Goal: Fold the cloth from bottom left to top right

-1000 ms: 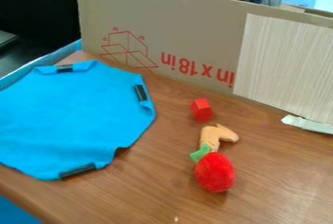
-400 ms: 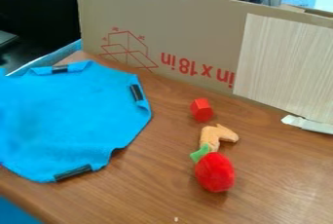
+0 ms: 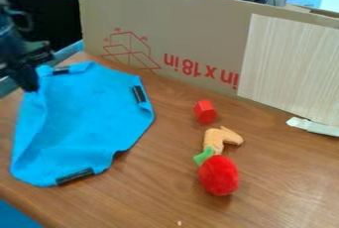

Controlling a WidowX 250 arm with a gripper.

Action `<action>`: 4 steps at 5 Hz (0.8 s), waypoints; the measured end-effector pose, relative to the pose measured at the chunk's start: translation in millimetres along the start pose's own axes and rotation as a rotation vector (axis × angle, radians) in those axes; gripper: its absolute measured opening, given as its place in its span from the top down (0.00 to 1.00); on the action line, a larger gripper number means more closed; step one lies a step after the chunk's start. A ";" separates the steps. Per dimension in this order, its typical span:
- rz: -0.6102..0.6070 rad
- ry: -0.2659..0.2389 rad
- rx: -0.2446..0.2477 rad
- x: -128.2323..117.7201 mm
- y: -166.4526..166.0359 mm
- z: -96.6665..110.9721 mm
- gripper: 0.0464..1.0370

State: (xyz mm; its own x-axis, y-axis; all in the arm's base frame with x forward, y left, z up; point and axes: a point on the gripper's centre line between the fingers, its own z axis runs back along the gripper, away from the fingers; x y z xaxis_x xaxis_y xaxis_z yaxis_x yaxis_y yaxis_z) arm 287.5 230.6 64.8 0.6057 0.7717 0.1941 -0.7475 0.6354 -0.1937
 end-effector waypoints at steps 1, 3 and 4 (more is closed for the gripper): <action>0.020 0.000 0.004 -2.1 -28.0 -0.4 1.00; 0.049 0.034 0.022 -13.1 -78.9 -8.7 1.00; 0.062 0.059 0.035 -16.4 -98.2 -18.7 1.00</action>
State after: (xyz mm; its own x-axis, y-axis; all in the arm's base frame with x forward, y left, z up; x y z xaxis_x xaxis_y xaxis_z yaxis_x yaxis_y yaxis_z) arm 356.1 156.1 62.6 0.5719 0.8106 0.1257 -0.7927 0.5855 -0.1695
